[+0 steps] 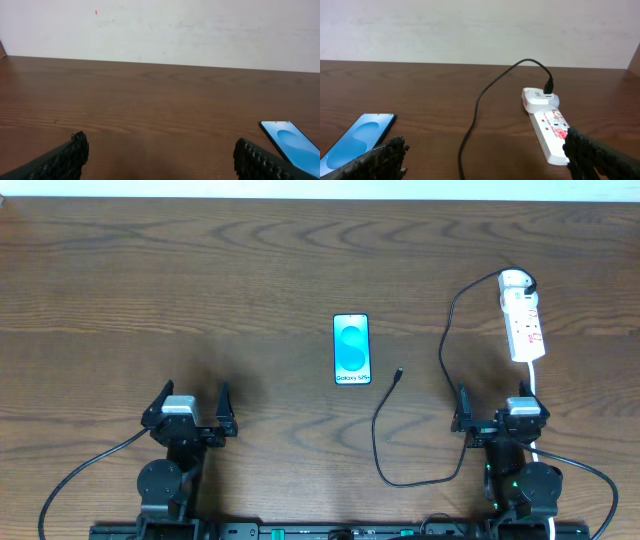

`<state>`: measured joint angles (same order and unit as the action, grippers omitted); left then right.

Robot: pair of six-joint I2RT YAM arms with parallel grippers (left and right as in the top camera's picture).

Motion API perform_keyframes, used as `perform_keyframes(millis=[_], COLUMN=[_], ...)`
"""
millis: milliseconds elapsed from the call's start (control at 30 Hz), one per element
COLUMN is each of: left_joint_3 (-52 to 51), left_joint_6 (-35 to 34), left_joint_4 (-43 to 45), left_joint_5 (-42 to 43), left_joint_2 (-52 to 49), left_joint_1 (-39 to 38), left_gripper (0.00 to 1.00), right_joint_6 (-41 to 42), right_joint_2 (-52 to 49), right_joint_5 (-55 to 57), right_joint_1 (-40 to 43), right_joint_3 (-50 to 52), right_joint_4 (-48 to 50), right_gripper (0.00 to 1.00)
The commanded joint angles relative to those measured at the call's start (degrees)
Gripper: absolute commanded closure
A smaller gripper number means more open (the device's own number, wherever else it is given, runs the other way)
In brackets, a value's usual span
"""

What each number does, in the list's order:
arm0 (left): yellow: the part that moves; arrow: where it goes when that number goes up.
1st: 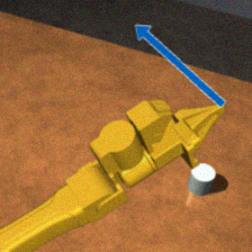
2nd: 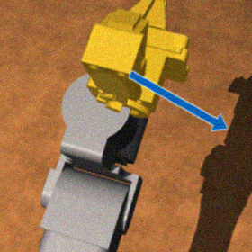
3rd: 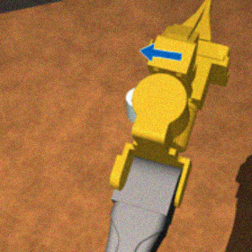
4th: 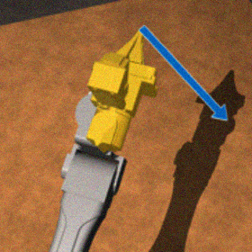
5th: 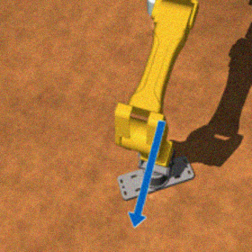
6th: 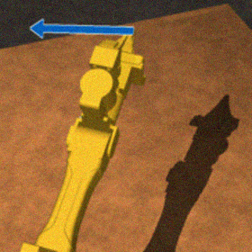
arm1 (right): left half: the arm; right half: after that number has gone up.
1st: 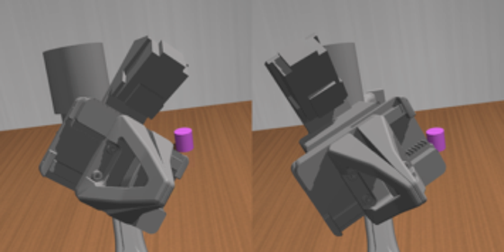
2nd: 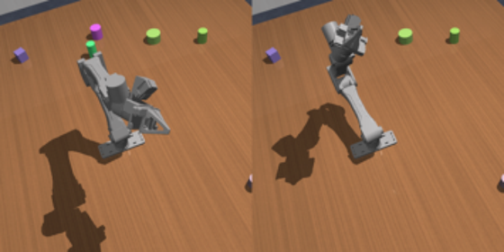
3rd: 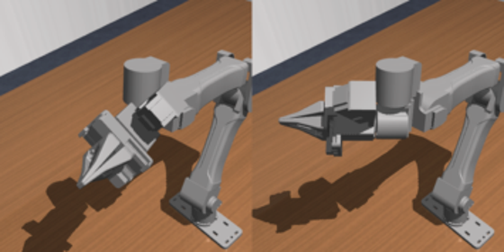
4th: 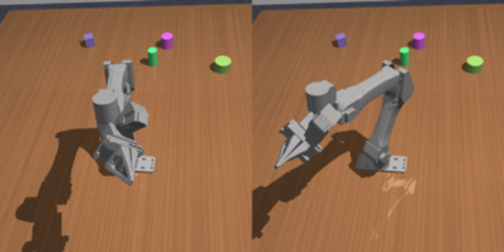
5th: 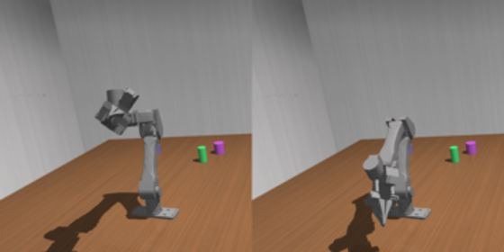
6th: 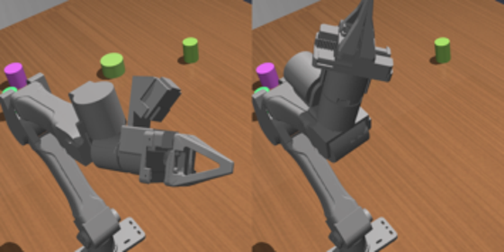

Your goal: Plug charger to phone and switch on socket

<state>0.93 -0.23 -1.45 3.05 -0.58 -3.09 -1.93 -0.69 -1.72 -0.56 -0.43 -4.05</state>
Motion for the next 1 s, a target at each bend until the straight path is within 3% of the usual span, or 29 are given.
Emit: perform_keyframes(millis=[0, 167, 267, 433, 567, 667, 833, 967], left_joint_3=[-0.7, -0.7, -0.7, -0.7, -0.6, 0.0, 3.0, 7.5], left_joint_6=[-1.6, -13.3, -16.4, -16.4, -17.9, -17.9, -17.9, -17.6], left_joint_4=[-1.8, -0.7, 1.2, 7.2, 17.0, 21.8, 22.1, 20.1], left_joint_5=[0.5, 17.4, 23.7, 23.9, 23.7, 19.3, 10.6, 9.9], left_joint_2=[0.2, 0.2, 0.2, 0.2, 0.2, 0.2, -0.1, -3.1], left_joint_1=[0.3, 0.2, 0.2, 0.2, 0.2, 0.2, 0.2, 0.2], left_gripper=[0.06, 0.06, 0.06, 0.06, 0.06, 0.06, 0.06, 0.06], right_joint_6=[-0.3, -0.3, -0.3, -0.3, -0.3, -0.3, -0.3, -0.3], right_joint_2=[0.1, 0.1, 0.1, 0.1, 0.1, 0.1, 0.1, 0.1], right_joint_5=[0.1, 0.1, 0.1, 0.1, 0.1, 0.1, 0.1, 0.1], right_joint_1=[-0.2, -0.2, -0.2, -0.2, -0.2, -0.2, -0.2, -0.2], right_joint_3=[0.1, 0.1, 0.1, 0.1, 0.1, 0.1, 0.1, 0.1], right_joint_4=[-0.2, -0.2, -0.2, -0.2, -0.2, -0.2, -0.2, -0.2], right_gripper=[0.01, 0.01, 0.01, 0.01, 0.01, 0.01, 0.01, 0.01])
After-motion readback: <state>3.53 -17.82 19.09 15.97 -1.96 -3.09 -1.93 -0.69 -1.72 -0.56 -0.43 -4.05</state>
